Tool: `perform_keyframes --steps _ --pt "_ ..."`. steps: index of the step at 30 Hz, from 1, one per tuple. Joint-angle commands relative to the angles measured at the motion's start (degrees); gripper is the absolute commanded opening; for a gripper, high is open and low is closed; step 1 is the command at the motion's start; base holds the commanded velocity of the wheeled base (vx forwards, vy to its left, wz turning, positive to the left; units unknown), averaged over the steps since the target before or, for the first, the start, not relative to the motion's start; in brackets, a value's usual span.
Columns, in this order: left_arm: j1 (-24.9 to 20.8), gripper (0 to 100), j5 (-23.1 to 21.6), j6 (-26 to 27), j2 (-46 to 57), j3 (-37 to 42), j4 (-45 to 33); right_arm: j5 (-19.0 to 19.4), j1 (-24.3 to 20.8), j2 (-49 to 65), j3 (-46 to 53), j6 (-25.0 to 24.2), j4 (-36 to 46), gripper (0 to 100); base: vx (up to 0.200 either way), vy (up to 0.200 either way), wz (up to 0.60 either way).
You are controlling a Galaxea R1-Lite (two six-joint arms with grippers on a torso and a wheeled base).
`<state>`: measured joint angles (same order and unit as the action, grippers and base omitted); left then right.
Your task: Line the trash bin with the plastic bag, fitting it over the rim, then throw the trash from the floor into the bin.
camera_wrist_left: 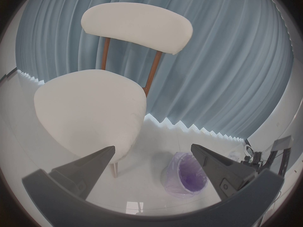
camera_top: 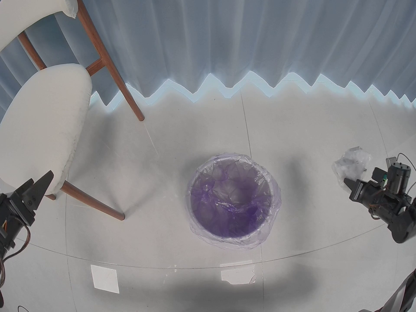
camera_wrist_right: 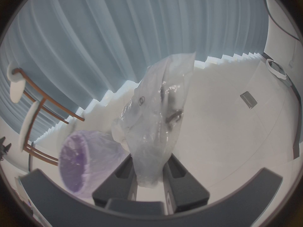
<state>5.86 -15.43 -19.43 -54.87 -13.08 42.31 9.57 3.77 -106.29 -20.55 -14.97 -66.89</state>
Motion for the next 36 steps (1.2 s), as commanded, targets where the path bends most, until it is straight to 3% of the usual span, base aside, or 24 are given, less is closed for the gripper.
perform_keyframes --steps 1,2,3,6,7,8,9,12,15,20,21,29,36 --pt "-3.8 100 -0.3 5.8 23.9 13.1 -2.9 3.0 -1.2 39.6 20.6 -0.4 3.4 0 0.000 0.000 0.00" --pt "-3.8 100 -0.3 5.8 23.9 13.1 -2.9 3.0 -1.2 39.6 20.6 -0.4 3.4 0 0.000 0.000 0.00" --pt "-4.5 100 -0.7 6.6 33.8 13.0 -13.7 3.1 -1.6 45.1 20.6 1.8 7.6 0 0.000 0.000 0.00" --pt "-4.5 100 -0.7 9.7 47.6 13.1 -28.4 3.1 -2.4 50.4 20.2 4.2 12.0 0 0.000 0.000 0.00" --pt "-4.5 100 -0.7 9.7 47.6 13.1 -28.4 3.1 -2.4 50.4 20.2 4.2 12.0 0 0.000 0.000 0.00" --pt "-5.2 100 0.1 12.4 54.9 13.1 -37.3 3.1 -3.2 52.4 19.7 4.7 13.5 0 0.000 0.000 0.00" --pt "-5.8 100 1.6 17.7 54.9 12.1 -43.3 3.0 -4.7 54.1 19.1 5.0 15.3 0 0.000 0.000 0.00" --pt "-5.8 100 4.0 22.1 54.9 13.1 -39.2 2.9 -6.2 55.7 19.0 6.1 18.0 0 0.000 0.000 0.00" --pt "-5.8 100 4.8 21.3 54.9 13.1 -39.6 3.1 -6.5 55.2 18.8 7.6 19.5 0 0.000 0.000 0.00" --pt "-5.8 100 17.6 17.1 54.9 13.1 -40.7 3.1 -10.0 54.0 17.7 9.8 22.5 0 0.000 0.000 0.00" --pt "-5.8 100 18.3 17.0 54.9 13.1 -41.6 3.1 -11.1 53.4 16.9 10.0 23.2 0 0.000 0.000 0.00" --pt "-6.0 100 16.2 19.3 54.9 13.1 -42.5 3.0 -17.2 47.1 13.6 12.9 24.9 0 0.000 0.000 0.00" --pt "-5.9 100 16.5 18.8 54.9 13.1 -42.3 3.2 -18.9 40.3 12.6 13.7 24.9 0 0.000 0.000 0.00"
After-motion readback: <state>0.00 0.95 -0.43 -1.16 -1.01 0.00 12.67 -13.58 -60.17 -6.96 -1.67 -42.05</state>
